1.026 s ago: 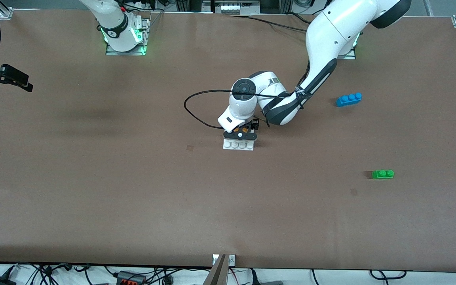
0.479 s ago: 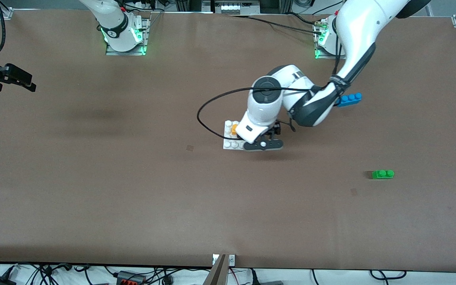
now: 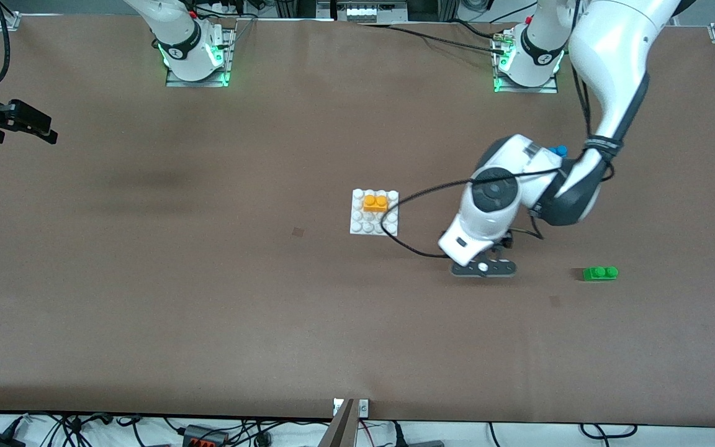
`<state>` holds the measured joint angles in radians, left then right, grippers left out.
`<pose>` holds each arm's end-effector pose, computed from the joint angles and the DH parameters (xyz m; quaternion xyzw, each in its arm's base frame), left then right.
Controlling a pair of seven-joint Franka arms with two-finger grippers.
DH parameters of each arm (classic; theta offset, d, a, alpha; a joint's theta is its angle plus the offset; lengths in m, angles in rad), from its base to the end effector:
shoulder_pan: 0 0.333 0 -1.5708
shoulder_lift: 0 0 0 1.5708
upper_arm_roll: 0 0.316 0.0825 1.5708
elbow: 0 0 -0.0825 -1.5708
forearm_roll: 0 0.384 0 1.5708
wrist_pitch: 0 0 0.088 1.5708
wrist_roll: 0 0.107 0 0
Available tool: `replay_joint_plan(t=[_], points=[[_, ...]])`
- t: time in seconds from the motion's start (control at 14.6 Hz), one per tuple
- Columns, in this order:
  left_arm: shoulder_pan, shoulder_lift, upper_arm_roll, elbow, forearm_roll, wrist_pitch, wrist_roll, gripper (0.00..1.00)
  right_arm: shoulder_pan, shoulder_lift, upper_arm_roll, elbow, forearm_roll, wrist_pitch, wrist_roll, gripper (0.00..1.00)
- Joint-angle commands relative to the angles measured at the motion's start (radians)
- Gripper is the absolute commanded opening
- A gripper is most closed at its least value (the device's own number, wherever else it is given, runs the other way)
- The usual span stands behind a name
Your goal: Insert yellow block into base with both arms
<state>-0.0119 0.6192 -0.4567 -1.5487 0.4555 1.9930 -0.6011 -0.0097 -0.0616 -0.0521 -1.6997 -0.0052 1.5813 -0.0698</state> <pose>0.6437 -0.2435 0.3074 -0.9962 0.0085 0.0064 0.0861 0.5323 -0.0343 0.5981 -0.9996 -0.0042 0.0284 0.0009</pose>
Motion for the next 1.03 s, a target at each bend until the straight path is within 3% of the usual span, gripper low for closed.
replay_joint_plan(t=[0.0, 0.21, 0.41, 0.75, 0.96], points=[[0.009, -0.087, 0.067, -0.030, -0.058, -0.051, 0.116, 1.00, -0.003, -0.003, 0.012, 0.023, 0.004, -0.020, -0.004, 1.00], [0.009, -0.177, 0.119, -0.033, -0.139, -0.138, 0.207, 1.00, -0.003, -0.003, 0.012, 0.023, 0.004, -0.021, -0.002, 1.00], [0.016, -0.266, 0.127, -0.034, -0.158, -0.242, 0.207, 1.00, -0.004, -0.003, 0.012, 0.023, 0.004, -0.021, -0.002, 1.00], [0.078, -0.375, 0.128, -0.077, -0.277, -0.273, 0.343, 1.00, -0.004, -0.003, 0.012, 0.023, 0.004, -0.021, -0.004, 1.00], [0.082, -0.423, 0.255, -0.051, -0.400, -0.302, 0.477, 1.00, -0.004, -0.003, 0.012, 0.023, 0.004, -0.021, -0.004, 1.00]])
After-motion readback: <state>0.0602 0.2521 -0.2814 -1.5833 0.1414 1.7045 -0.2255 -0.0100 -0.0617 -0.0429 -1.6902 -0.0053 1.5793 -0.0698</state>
